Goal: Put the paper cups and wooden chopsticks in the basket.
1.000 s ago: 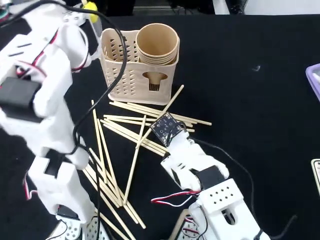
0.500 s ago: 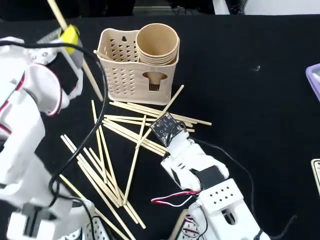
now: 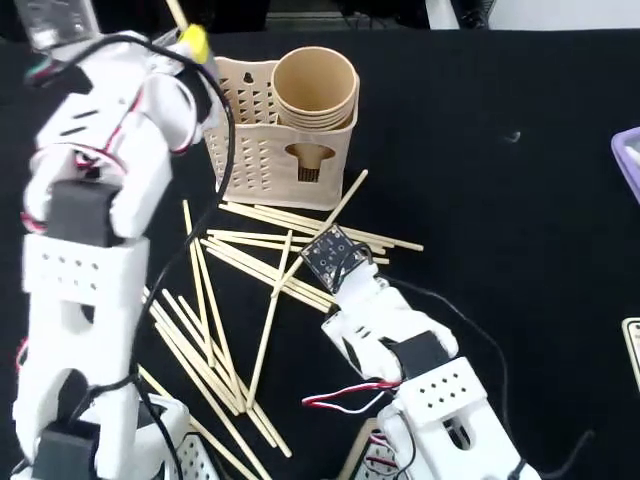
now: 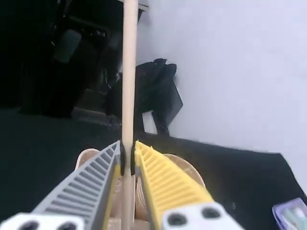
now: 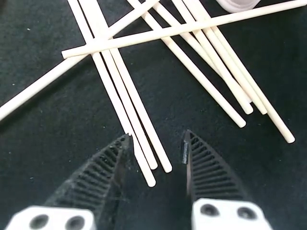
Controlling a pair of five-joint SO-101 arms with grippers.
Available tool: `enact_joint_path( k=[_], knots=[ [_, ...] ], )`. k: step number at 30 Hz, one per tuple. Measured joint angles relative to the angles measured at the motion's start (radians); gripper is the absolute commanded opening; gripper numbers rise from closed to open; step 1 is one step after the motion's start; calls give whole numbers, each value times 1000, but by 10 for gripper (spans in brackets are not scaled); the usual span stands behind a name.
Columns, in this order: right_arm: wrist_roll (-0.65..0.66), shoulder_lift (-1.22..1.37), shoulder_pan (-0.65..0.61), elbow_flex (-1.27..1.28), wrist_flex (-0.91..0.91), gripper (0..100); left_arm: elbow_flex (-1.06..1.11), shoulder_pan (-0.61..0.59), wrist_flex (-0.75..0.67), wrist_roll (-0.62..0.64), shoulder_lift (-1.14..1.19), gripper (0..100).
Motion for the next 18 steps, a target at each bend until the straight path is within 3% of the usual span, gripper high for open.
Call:
enact_joint_path(
  k=[4, 14, 18],
  knots=[
    [0, 0, 0, 0, 0, 172, 157, 0, -219, -2, -9, 30],
    [0, 0, 0, 0, 0, 173, 299, 0, -508, -3, -2, 30],
    [0, 0, 0, 0, 0, 173, 305, -2, -540, -123, 83, 29]
  ],
)
